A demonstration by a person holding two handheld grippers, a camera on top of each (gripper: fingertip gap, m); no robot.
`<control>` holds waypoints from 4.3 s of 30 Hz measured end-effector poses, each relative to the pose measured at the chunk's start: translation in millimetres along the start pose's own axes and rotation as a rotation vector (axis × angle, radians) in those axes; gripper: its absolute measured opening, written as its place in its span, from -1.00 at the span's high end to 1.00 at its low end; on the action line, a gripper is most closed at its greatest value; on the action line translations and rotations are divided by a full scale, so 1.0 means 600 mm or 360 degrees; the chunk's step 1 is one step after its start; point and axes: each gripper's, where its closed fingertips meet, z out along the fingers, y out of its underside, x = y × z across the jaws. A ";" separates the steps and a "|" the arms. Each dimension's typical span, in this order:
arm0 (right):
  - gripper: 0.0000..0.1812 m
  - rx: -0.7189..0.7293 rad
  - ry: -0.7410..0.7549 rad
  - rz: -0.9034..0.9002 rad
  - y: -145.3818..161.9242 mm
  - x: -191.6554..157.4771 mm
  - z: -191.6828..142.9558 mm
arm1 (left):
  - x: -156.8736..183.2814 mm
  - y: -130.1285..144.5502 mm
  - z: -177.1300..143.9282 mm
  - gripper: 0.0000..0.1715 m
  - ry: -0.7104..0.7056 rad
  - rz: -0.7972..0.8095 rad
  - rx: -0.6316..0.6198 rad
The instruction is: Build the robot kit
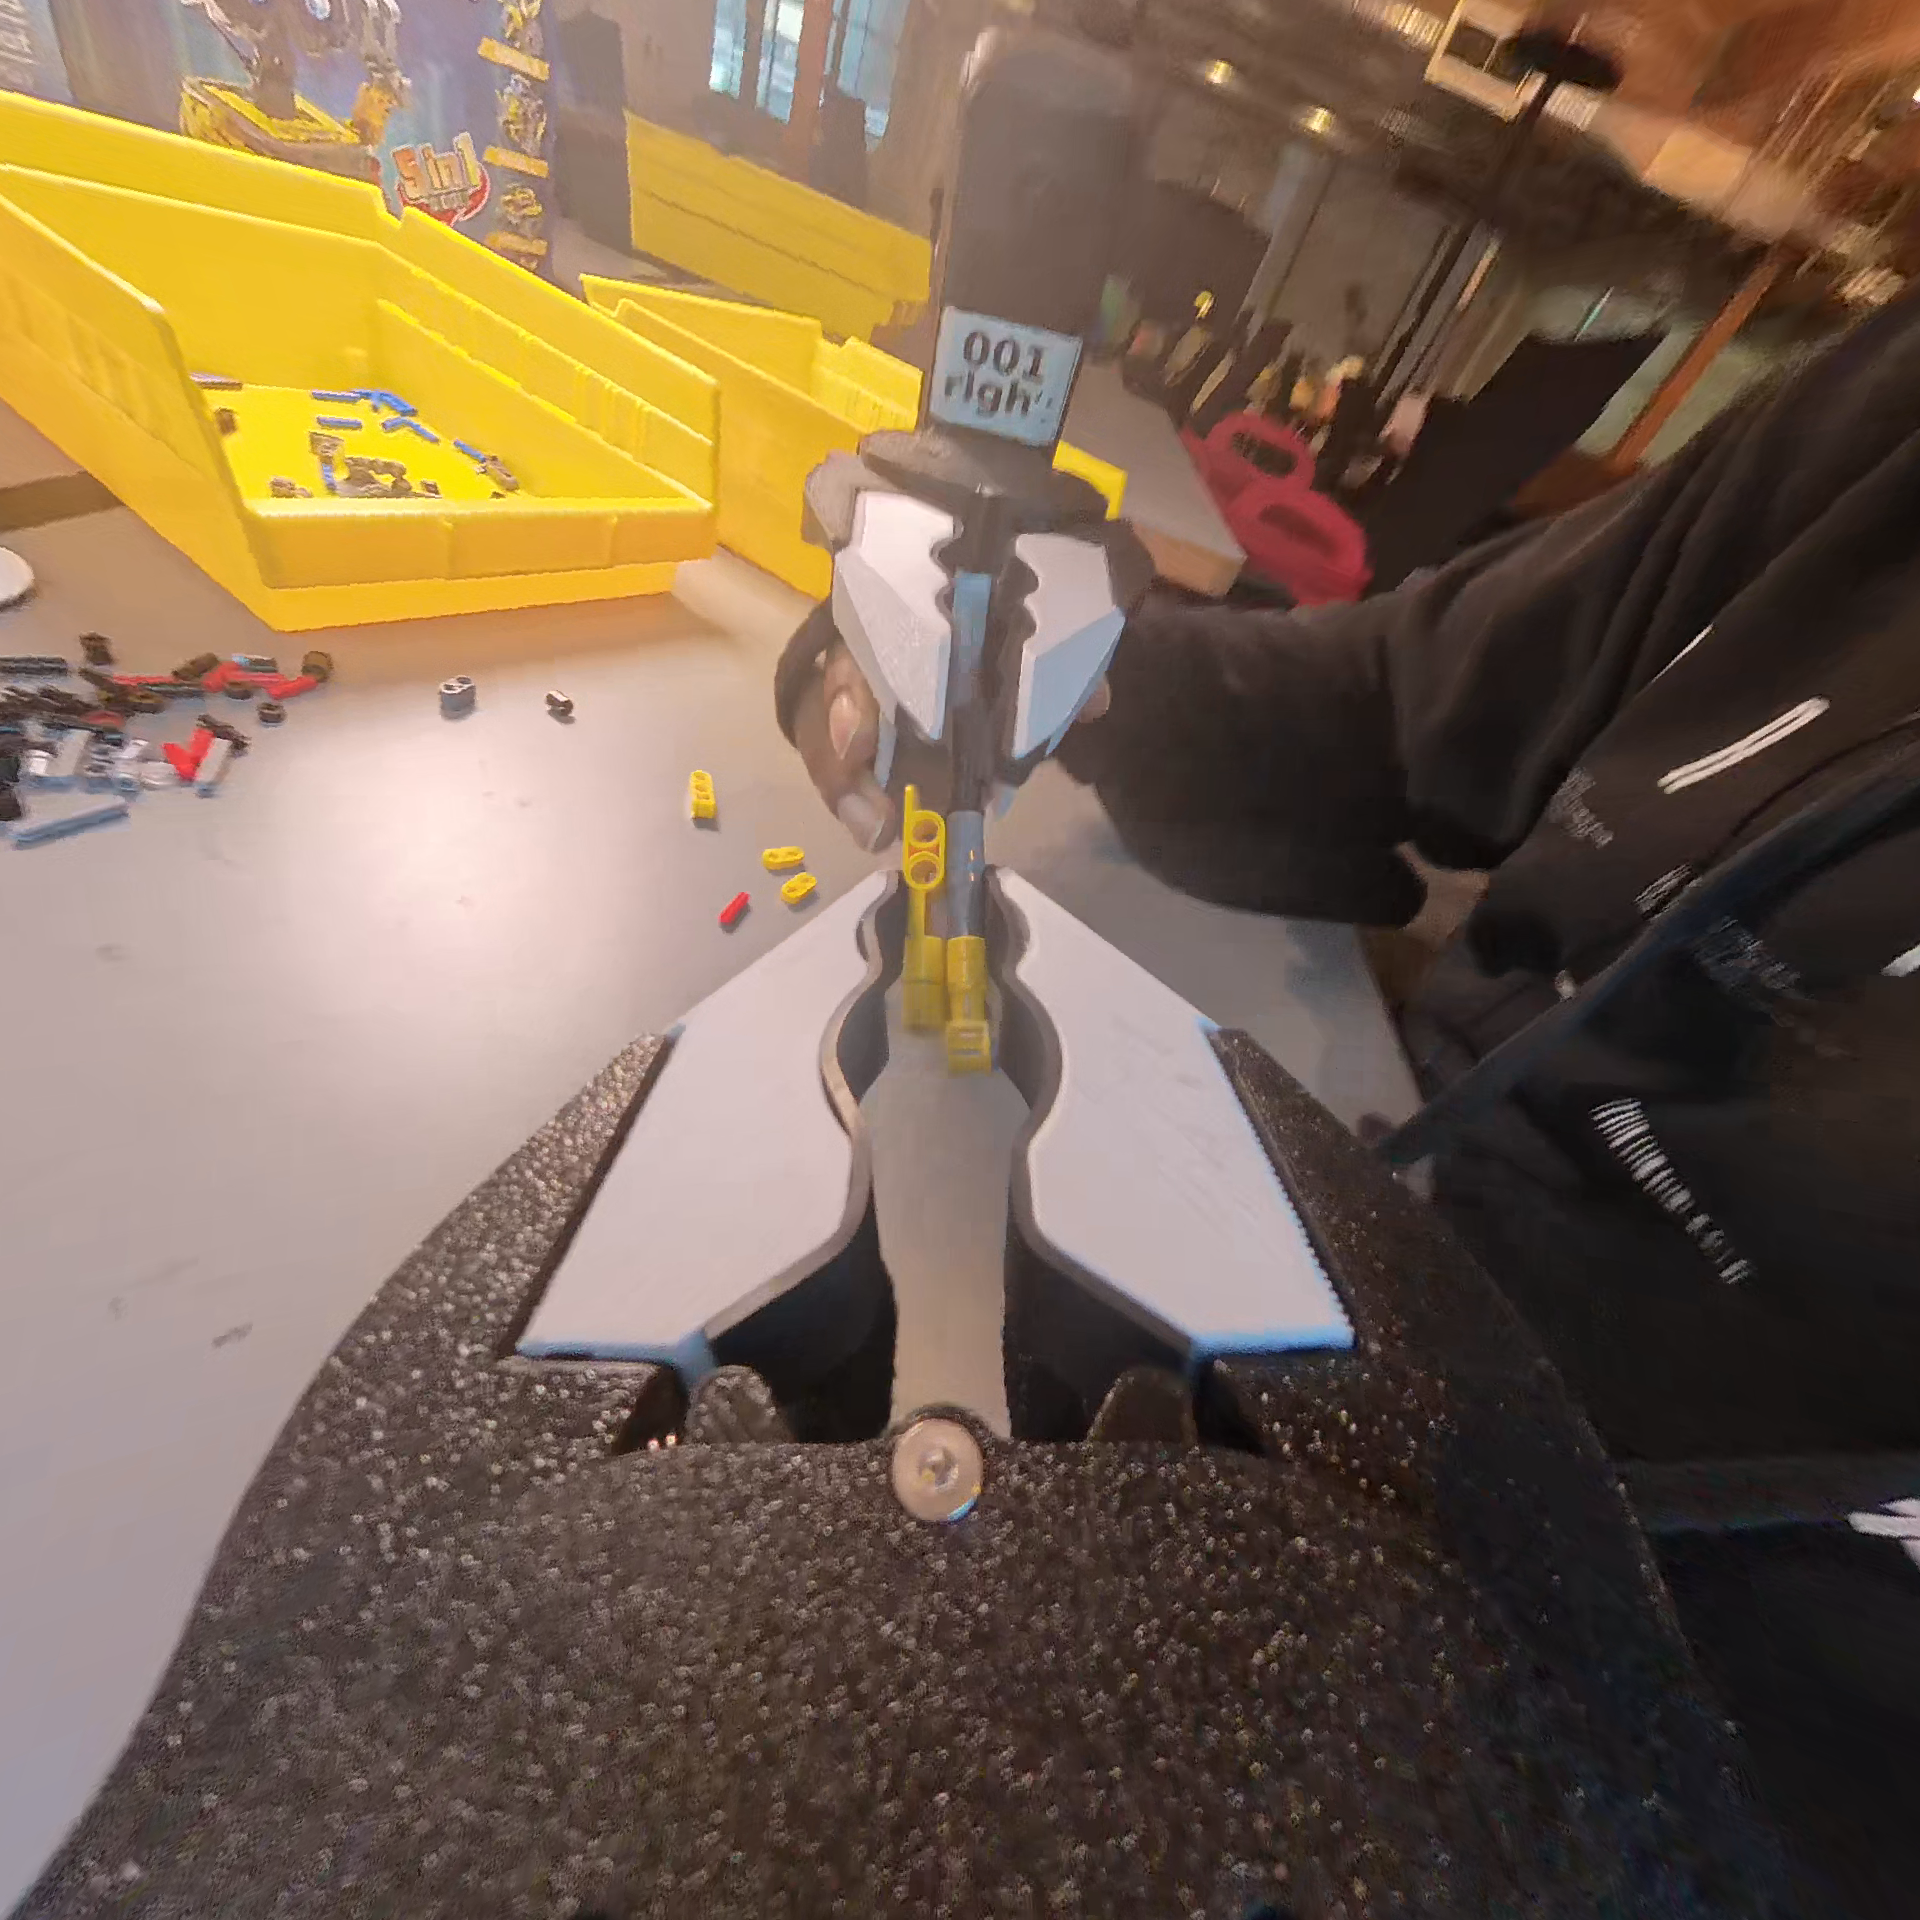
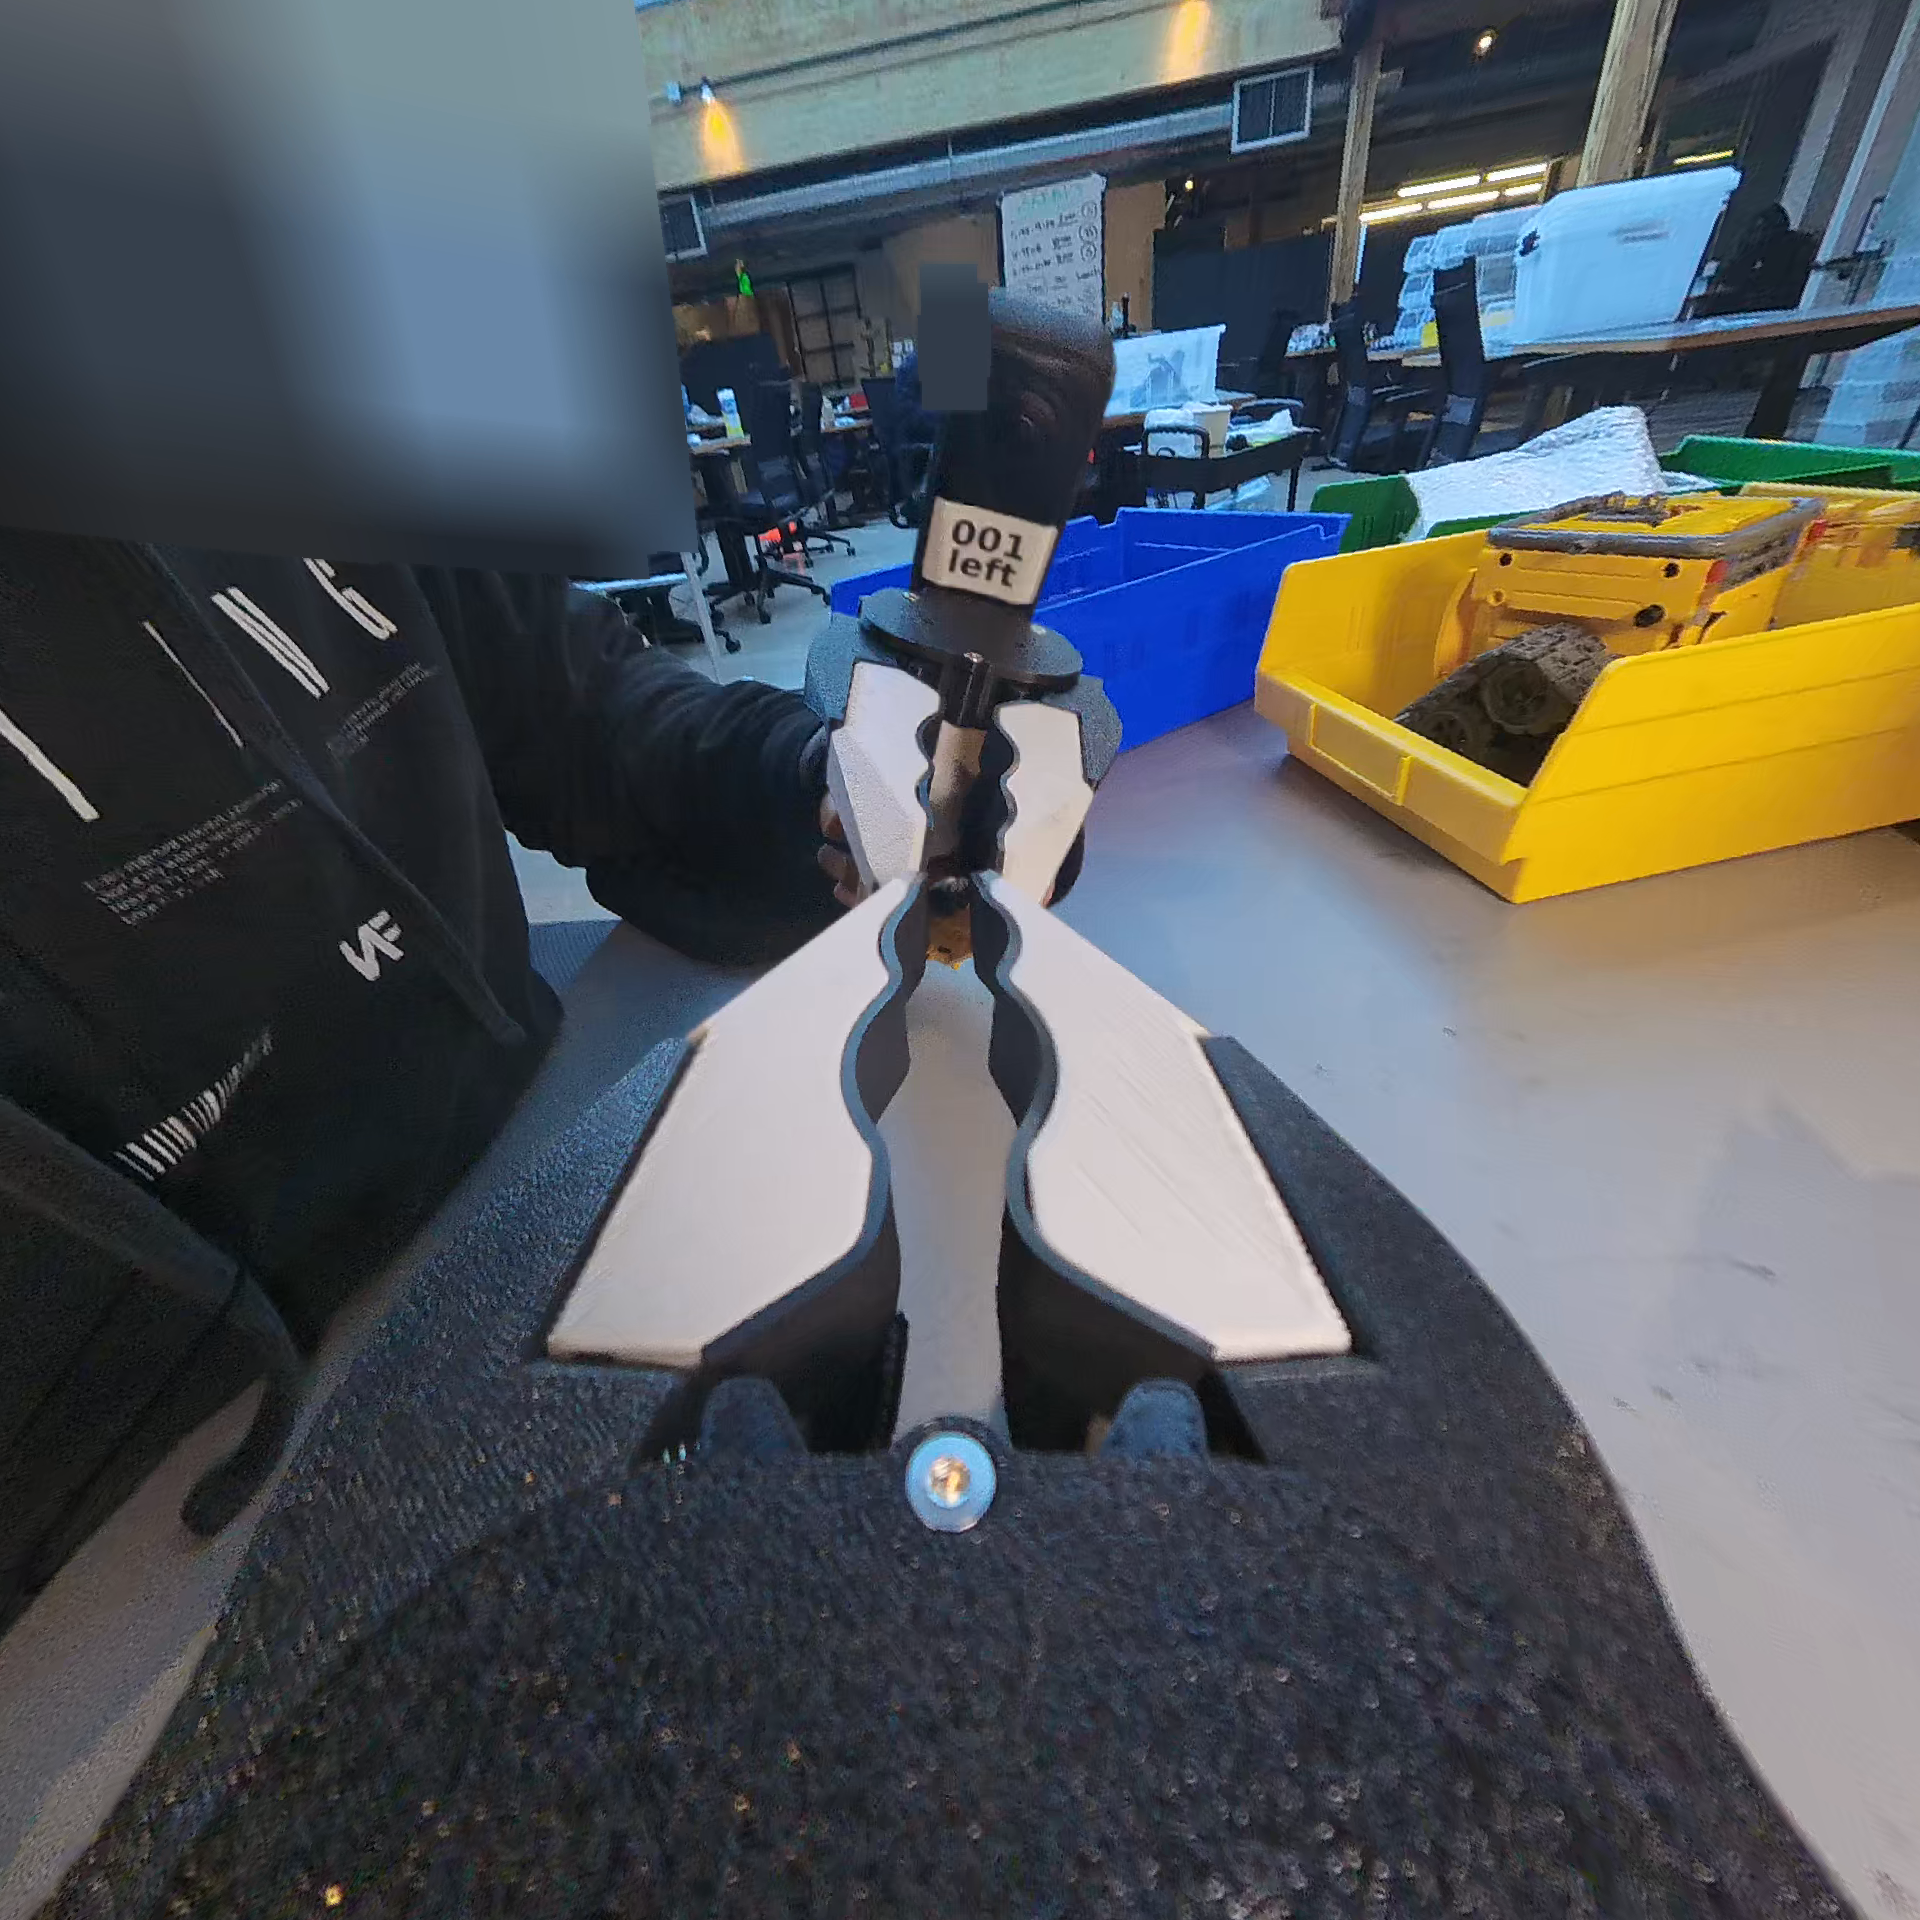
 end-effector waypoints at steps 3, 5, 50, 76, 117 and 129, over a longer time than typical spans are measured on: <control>0.87 -0.0092 0.0025 -0.0098 0.005 0.004 -0.006 | -0.013 0.018 -0.003 0.84 -0.0150 0.0245 -0.0142; 0.86 -0.0232 0.0052 -0.0208 0.024 0.005 -0.007 | -0.018 0.024 -0.004 0.84 -0.0219 0.0375 -0.0202; 0.82 -0.0913 0.0372 -0.0309 0.115 0.065 -0.083 | -0.103 0.150 -0.037 0.82 -0.0458 0.0612 -0.0910; 0.83 -0.0373 0.0936 -0.0232 0.058 0.105 -0.136 | -0.103 0.152 -0.042 0.83 -0.0411 0.0642 -0.0898; 0.75 -0.0036 0.1298 -0.0225 0.009 0.152 -0.205 | -0.165 -0.066 -0.137 0.59 -0.1034 0.0484 0.0289; 0.73 -0.0003 0.1371 -0.0252 -0.001 0.157 -0.221 | -0.175 -0.057 -0.137 0.60 -0.1075 0.0477 0.0237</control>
